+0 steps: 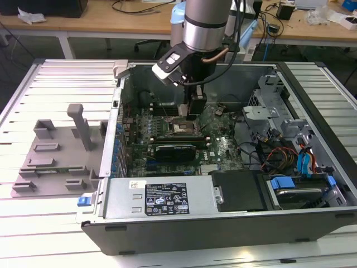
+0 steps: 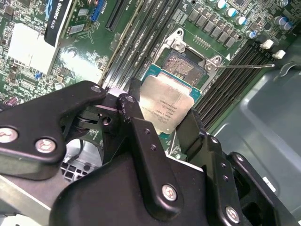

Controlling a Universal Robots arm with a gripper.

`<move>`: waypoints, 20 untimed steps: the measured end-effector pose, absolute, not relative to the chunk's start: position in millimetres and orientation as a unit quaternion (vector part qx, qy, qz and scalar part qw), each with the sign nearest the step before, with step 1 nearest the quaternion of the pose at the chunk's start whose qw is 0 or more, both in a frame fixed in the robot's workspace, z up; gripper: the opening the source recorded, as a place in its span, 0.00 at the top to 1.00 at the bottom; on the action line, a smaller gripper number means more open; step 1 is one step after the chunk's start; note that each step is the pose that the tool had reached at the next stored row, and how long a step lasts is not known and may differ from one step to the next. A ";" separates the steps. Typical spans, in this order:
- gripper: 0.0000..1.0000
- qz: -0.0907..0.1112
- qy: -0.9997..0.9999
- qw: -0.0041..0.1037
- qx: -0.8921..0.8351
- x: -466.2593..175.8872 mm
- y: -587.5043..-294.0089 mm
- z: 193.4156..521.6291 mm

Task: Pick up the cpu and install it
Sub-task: 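Place the cpu into insertion slot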

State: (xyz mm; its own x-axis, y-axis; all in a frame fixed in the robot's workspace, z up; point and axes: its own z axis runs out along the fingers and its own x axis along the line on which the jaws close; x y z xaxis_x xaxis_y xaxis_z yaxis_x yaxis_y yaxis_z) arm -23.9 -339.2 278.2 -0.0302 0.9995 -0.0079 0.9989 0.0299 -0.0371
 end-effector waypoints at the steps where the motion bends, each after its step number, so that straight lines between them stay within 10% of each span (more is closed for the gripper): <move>1: 0.45 0.016 -0.718 0.010 -0.696 -24.2 -339.0 278.1; 20: 0.45 0.017 -0.718 0.009 -0.695 -29.5 -322.2 261.7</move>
State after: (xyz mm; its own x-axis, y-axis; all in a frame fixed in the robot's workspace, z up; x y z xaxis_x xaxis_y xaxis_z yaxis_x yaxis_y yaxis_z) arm -29.5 -322.2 261.7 -0.0330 0.9994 -0.0112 0.9988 0.0326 -0.0373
